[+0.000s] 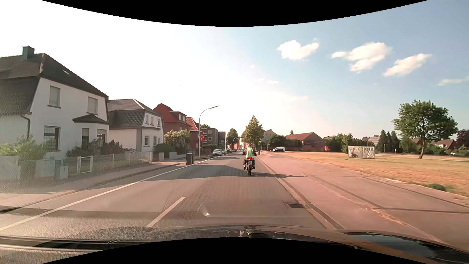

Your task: Follow the waypoints while adhering to traffic rules and regulations

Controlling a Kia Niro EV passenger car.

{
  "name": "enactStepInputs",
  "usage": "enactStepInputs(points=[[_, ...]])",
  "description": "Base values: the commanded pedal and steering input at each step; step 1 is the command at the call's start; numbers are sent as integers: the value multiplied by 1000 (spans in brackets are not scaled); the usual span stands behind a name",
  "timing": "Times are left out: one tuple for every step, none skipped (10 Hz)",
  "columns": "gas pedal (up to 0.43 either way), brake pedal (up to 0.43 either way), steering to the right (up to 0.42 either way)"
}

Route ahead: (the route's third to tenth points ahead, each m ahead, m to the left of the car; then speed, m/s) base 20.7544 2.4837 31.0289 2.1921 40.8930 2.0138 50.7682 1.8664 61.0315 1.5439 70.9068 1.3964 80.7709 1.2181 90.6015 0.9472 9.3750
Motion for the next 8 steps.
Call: enactStepInputs(points=[[169, 0, 5], [169, 0, 4], [169, 0, 4], [169, 0, 4], [169, 0, 4], [177, 0, 4], [197, 0, 4], [197, 0, 4]])
